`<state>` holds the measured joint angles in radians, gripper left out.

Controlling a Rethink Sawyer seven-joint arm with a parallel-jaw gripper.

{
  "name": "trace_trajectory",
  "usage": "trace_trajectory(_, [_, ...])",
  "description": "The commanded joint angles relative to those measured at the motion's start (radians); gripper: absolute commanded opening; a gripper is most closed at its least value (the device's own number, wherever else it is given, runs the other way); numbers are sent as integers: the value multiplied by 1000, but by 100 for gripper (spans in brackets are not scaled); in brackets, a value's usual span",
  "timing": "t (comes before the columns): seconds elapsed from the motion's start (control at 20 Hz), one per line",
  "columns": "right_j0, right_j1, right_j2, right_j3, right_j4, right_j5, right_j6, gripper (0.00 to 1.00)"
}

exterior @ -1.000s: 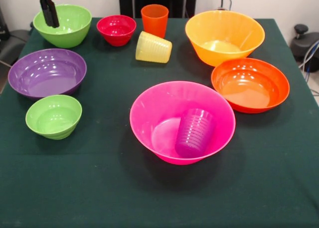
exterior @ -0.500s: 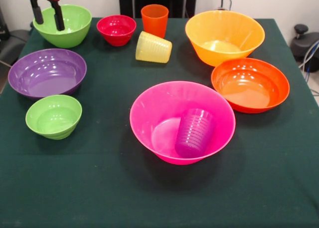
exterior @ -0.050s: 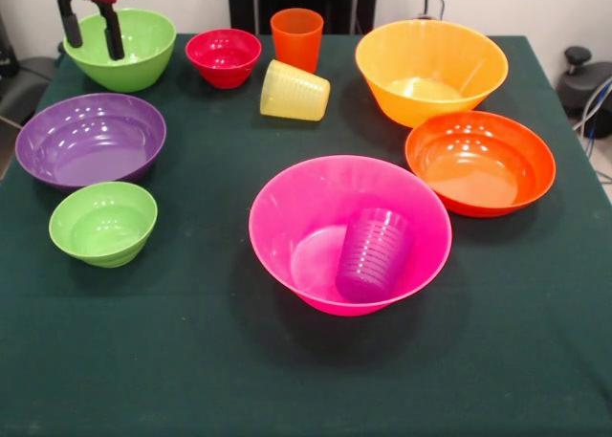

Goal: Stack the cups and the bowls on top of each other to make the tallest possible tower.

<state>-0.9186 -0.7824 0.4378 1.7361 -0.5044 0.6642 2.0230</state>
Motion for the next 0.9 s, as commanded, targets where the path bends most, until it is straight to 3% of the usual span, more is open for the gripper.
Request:
trace_trajectory(0.05, [33,66,54,-5,-74,-16,-157,100])
trace_trajectory(0.25, [49,111,44,-28,-68,-18,-120,100])
trace_trajectory(0.45, [115,83,-28,-7,-51,-36,41,100])
trace_trajectory(0.65, [172,69,-96,-12,5,-45,187,100])
trace_trajectory(0.9, [205,104,-154,-41,63,-90,246,100])
